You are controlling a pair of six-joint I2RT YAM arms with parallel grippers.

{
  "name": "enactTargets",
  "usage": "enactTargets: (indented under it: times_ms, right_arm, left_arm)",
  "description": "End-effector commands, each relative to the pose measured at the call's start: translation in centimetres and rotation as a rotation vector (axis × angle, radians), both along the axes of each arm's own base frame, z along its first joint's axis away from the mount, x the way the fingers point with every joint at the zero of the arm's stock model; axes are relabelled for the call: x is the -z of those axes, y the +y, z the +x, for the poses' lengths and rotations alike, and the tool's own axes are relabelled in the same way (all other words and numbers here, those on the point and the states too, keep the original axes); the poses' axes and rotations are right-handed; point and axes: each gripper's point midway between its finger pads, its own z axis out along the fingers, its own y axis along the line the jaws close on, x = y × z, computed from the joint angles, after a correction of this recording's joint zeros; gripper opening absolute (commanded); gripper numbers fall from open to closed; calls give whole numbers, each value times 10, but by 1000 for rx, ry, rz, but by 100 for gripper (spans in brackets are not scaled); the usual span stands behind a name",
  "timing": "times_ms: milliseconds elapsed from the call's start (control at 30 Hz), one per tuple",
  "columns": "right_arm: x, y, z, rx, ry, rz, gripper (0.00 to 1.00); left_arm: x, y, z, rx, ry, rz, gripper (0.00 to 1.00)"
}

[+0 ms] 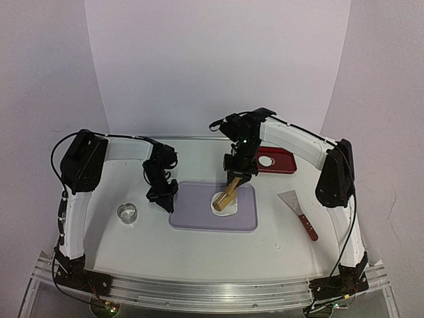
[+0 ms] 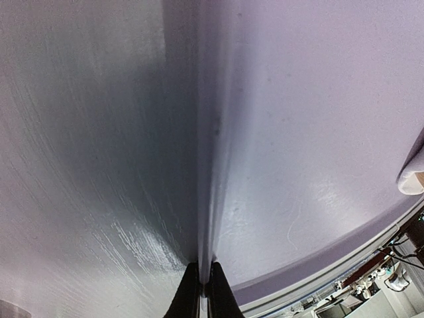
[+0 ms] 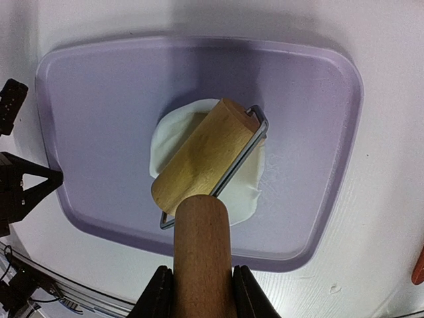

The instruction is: Roll out the dumpling wrappers from the dough

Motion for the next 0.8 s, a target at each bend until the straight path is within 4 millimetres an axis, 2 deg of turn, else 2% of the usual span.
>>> enactTargets:
  times_ms: [0, 267, 600, 767]
  right_arm:
    - [43, -3, -10, -5, 103, -34, 0]
    - [88, -16, -24, -16, 197, -104, 0]
    - [156, -58, -47, -38, 294, -311, 0]
    - [189, -69, -59, -42, 348, -359, 0]
  left_arm:
    - [37, -1, 2, 32, -9, 33, 0]
    - [38, -1, -1, 42, 6, 27, 0]
    - [40, -1, -9, 50, 41, 22, 0]
    - [41, 0, -12, 56, 63, 25, 0]
